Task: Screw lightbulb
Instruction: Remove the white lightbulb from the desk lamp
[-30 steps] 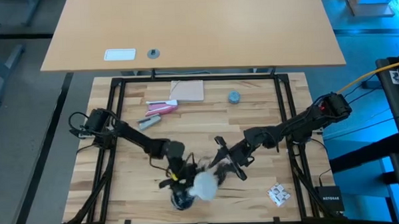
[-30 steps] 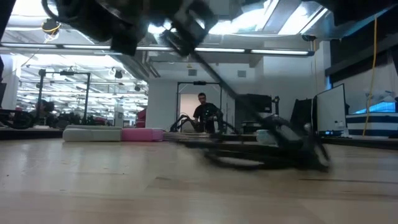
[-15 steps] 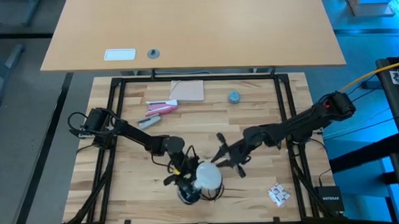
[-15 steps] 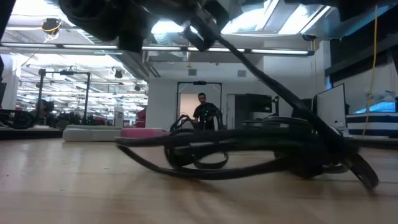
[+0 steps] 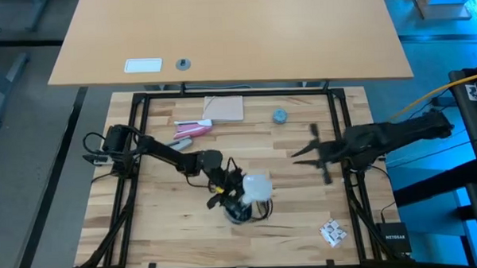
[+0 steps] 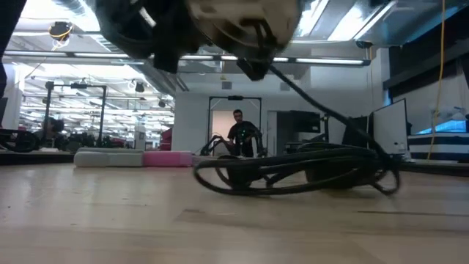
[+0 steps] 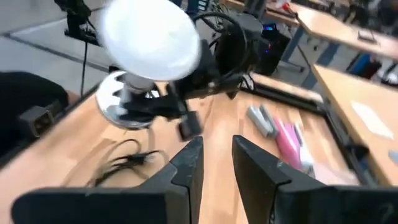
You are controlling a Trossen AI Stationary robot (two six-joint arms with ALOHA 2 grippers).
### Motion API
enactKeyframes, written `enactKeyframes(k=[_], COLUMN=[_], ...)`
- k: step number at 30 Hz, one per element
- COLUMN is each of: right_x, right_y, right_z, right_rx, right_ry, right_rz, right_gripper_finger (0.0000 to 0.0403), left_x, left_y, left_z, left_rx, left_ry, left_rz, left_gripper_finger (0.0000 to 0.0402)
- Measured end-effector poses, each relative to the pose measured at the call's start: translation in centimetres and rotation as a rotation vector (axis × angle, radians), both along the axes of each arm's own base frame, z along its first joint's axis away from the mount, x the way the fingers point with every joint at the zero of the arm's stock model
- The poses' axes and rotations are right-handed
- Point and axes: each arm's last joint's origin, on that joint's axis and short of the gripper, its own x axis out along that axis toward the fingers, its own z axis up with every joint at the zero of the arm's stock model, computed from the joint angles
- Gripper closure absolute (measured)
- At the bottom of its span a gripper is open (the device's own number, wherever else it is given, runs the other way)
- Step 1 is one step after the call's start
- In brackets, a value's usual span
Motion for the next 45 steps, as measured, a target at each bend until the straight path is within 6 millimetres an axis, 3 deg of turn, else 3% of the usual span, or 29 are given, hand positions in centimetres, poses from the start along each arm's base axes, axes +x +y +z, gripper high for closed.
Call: enactKeyframes(k=[4, 8, 12, 16, 20, 25, 37, 45], right_x=[-4.3, -6.5, -5.6, -3.6, -3.1, -2.0, 0.6, 2.5], right_y=[-1.3, -2.3, -2.2, -1.4, -1.3, -1.1, -0.4, 0.2], right_z=[0.3, -1.6, -5.5, -9.5, -12.9, -13.3, -13.6, -13.3], right_rx=[0.100, 0.136, 0.183, 0.298, 0.398, 0.497, 0.361, 0.285], right_ry=[0.030, 0.032, -0.044, -0.274, -0.395, -0.310, -0.176, -0.131], right_rz=[-0.077, -0.239, -0.271, -0.182, -0.165, -0.231, -0.236, -0.234], right_gripper_finger=[0.0315, 0.0315, 0.0315, 0.0315, 0.0315, 0.0315, 0.0311, 0.0232], left_x=[0.4, 0.7, 0.8, 1.0, 1.0, 0.9, 0.9, 0.8], left_y=[2.1, 3.8, 5.0, 5.9, 6.2, 6.1, 6.1, 5.8], left_z=[0.0, 0.0, -0.1, -0.6, -1.3, -1.9, -2.0, -2.2], left_rx=[-0.015, -0.046, -0.050, -0.038, -0.012, -0.008, -0.010, 0.021], left_ry=[0.015, 0.046, 0.064, 0.111, 0.178, 0.256, 0.265, 0.267], left_rz=[0.092, 0.187, 0.285, 0.447, 0.574, 0.589, 0.589, 0.577], left_gripper_finger=[0.0226, 0.0226, 0.0226, 0.0226, 0.0226, 0.0222, 0.0220, 0.0219])
